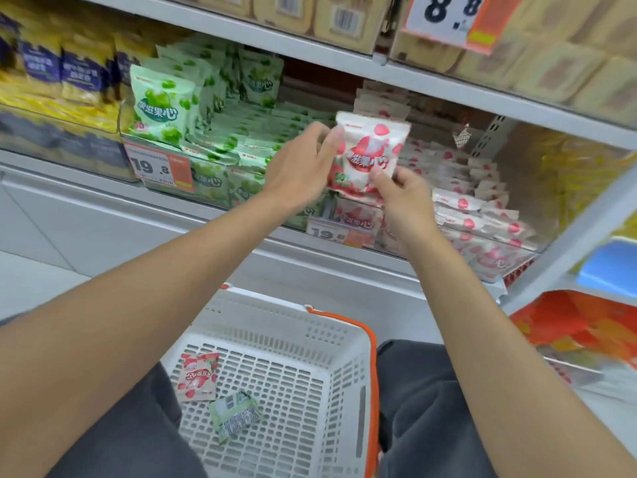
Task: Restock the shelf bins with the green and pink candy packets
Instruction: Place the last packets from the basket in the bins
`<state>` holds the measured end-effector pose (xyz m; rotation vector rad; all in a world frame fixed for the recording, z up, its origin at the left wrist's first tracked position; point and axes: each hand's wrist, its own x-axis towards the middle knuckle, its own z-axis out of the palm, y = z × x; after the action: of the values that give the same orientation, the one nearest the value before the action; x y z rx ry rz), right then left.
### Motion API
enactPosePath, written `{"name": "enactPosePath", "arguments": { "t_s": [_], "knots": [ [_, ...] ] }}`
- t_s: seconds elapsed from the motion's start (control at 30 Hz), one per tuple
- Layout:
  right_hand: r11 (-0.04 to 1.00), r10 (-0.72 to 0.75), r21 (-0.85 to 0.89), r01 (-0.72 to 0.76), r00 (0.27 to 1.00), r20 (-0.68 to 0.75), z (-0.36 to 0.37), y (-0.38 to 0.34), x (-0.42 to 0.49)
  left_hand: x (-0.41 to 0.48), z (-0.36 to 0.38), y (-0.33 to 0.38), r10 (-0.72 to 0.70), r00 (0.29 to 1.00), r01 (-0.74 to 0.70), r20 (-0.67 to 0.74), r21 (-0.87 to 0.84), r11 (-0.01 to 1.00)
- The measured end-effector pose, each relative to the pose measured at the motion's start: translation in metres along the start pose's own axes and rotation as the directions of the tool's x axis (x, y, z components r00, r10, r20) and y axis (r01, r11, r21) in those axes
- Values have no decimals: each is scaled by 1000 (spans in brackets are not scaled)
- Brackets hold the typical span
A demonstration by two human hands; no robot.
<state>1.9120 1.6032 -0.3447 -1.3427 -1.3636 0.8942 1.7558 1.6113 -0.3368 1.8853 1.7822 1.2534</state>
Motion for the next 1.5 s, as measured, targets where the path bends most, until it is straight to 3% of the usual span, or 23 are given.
{"name": "enactPosePath", "arguments": {
  "t_s": [0.13,0.27,0.43,0.57,0.67,0.87,1.03,1.13,1.3,1.4,1.5],
  "knots": [
    [997,-2,-77,-14,979,-204,-13,-1,37,5,4,-18,-82,995,82,52,3,997],
    [988,15,-148,-45,980,-198,-3,13,52,5,12,-27,-118,991,116,63,33,993],
    [974,-86,-223,33,969,-233,8,11,56,1,16,-28,-59,995,45,82,162,986],
    [909,-117,-416,-9,954,-275,7,13,61,-1,16,-29,-32,996,15,87,187,982],
    [946,-37,-321,-40,972,-230,4,9,62,-3,15,-29,-27,995,10,94,178,984],
    [948,-5,-310,-69,973,-232,2,9,60,-6,16,-31,-14,996,-2,90,176,984],
    [918,-193,-387,83,947,-255,5,15,51,-13,24,-33,-8,999,9,-53,37,999],
    [885,-256,-442,146,946,-200,0,18,46,-25,27,-34,0,1000,-1,-13,-18,1000],
    [883,-145,-452,128,989,-4,-14,23,42,-39,26,-43,11,999,-11,48,-11,1000],
    [855,-203,-495,152,978,-51,-12,22,38,-45,21,-49,-33,998,35,52,-43,998],
    [790,-352,-565,239,931,-99,-4,15,24,-54,21,-58,-94,993,99,66,-80,992]
  ]
}}
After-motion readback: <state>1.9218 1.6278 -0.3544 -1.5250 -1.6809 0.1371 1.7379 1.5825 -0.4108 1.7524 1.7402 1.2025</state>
